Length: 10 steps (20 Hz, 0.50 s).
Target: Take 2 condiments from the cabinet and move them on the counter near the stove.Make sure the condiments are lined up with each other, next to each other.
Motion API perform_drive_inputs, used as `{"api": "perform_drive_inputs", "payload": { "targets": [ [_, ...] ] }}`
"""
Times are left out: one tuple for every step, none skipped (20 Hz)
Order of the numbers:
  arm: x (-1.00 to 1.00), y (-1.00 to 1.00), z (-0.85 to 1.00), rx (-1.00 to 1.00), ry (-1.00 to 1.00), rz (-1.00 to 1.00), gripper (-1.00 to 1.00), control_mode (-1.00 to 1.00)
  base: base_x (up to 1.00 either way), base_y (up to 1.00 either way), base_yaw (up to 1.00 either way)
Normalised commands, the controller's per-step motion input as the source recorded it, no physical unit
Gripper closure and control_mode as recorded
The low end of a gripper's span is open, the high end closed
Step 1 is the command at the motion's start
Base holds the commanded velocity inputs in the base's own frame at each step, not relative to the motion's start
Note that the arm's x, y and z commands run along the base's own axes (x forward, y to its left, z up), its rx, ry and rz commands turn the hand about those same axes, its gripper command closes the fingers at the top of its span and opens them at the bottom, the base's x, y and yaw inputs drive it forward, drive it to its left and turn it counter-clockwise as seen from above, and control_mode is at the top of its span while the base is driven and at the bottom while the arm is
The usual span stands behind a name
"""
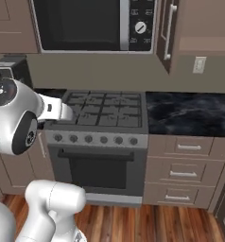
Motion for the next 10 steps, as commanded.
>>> {"api": "perform_drive_inputs", "payload": {
  "targets": [
    [0.00,0.00,0.00,0.00,0.00,0.00,-1.00,1.00,-0.51,-0.23,-0.02],
    [0.00,0.00,0.00,0.00,0.00,0.00,-1.00,1.00,-0.20,-0.25,-0.01],
    [0.00,0.00,0.00,0.00,0.00,0.00,-1.00,1.00,-0.06,-0.28,-0.01],
    [0.00,0.00,0.00,0.00,0.00,0.00,-1.00,1.00,0.00,-0.32,-0.02],
    [0.00,0.00,0.00,0.00,0.00,0.00,-1.00,1.00,0.00,-0.34,-0.02],
    [0.00,0.00,0.00,0.00,0.00,0.00,-1.00,1.00,0.02,-0.38,-0.02],
    [0.00,0.00,0.00,0.00,0.00,0.00,-1.00,1.00,0.13,-0.41,-0.02],
    [0.00,0.00,0.00,0.00,0.00,0.00,-1.00,1.00,0.15,-0.43,-0.03],
    [0.00,0.00,0.00,0.00,0.00,0.00,-1.00,1.00,0.16,-0.44,-0.03],
    [0.00,0.00,0.00,0.00,0.00,0.00,-1.00,1.00,0.16,-0.45,-0.03]
  ]
}}
